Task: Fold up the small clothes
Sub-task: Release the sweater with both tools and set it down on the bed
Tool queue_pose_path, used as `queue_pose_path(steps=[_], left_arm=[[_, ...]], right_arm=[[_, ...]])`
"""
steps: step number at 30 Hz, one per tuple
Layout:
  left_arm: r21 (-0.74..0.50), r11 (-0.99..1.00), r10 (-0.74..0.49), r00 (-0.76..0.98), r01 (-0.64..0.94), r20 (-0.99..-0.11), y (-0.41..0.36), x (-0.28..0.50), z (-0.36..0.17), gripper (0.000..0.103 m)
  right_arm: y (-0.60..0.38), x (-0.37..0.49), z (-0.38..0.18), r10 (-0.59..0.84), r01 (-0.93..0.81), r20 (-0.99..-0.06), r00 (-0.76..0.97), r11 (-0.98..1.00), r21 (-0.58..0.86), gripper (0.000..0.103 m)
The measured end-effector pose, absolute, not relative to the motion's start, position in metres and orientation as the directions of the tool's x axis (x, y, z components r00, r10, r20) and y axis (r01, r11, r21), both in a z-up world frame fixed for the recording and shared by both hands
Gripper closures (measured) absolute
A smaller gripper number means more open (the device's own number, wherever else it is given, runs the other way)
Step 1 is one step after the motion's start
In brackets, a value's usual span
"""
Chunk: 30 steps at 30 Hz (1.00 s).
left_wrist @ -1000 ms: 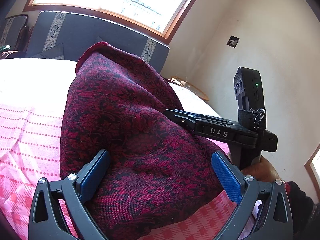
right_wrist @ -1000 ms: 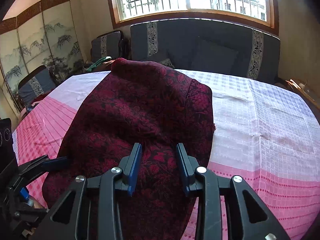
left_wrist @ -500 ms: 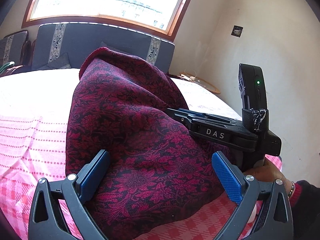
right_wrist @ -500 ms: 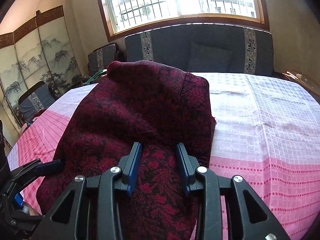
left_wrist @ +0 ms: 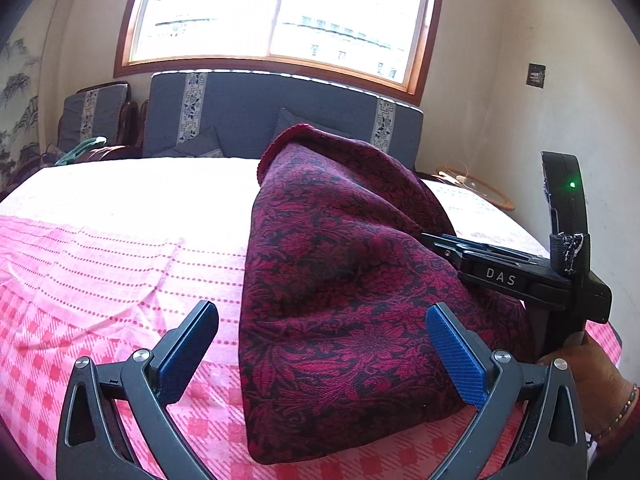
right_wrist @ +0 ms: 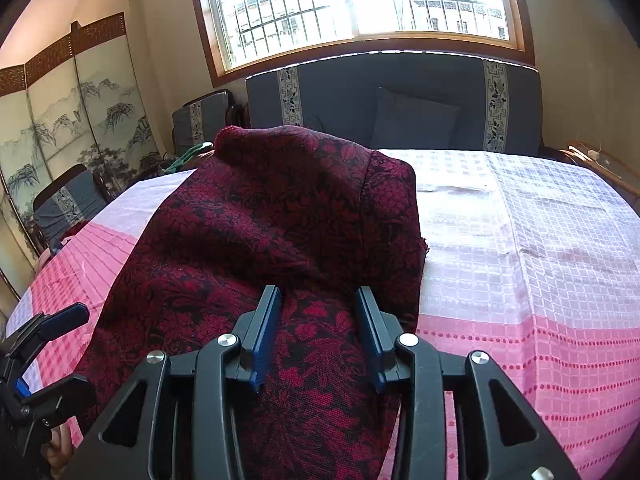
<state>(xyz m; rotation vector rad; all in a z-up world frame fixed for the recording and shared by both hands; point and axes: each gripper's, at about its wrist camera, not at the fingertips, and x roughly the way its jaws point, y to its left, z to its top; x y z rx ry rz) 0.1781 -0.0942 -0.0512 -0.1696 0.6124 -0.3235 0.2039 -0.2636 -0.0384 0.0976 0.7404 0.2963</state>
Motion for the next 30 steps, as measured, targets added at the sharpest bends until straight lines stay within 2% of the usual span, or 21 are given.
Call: queue_pose_path(steps=[5, 6, 8, 12, 16, 23, 30], left_arm=[[-0.268, 0.95, -0.289, 0.788, 0.163, -0.544, -0.076, 0.176, -0.056, 0.0], [-0.276, 0.949, -0.287, 0.788, 0.155, -0.545, -0.073, 0.177, -0.056, 0.0], [-0.288, 0.947, -0.286, 0.786, 0.143, -0.548, -0.068, 0.176, -0.06, 0.0], [-0.298, 0.945, -0.29, 0.777, 0.139, -0.559, -0.065, 0.177, -0.064, 0.0], [-0.293, 0.946, -0.289, 0.771, 0.138, -0.568, -0.066, 0.181, -0.064, 0.0], [-0.291, 0.946, -0.29, 0.772, 0.142, -0.565, -0.069, 0.184, -0.061, 0.0], [-0.291, 0.945, -0.294, 0.789, 0.153, -0.54, -0.068, 0.174, -0.057, 0.0]], right_arm=[[-0.262, 0.201, -0.036, 0.271, -0.22, -0.643, 0.717, 0.962, 0.162, 0.062], [-0.26, 0.2, -0.035, 0.256, -0.212, -0.643, 0.722, 0.966, 0.146, 0.041], [-0.262, 0.2, -0.036, 0.136, -0.104, -0.661, 0.738, 0.991, 0.088, 0.0], [-0.281, 0.205, -0.043, 0.195, -0.066, -0.672, 0.715, 0.975, 0.212, 0.0], [-0.275, 0.197, -0.037, 0.171, -0.079, -0.643, 0.747, 0.982, 0.17, 0.0], [-0.289, 0.149, -0.019, 0.181, -0.037, -0.545, 0.818, 0.963, 0.265, 0.0], [-0.268, 0.079, 0.004, 0.262, -0.133, -0.51, 0.819, 0.952, 0.276, 0.0]])
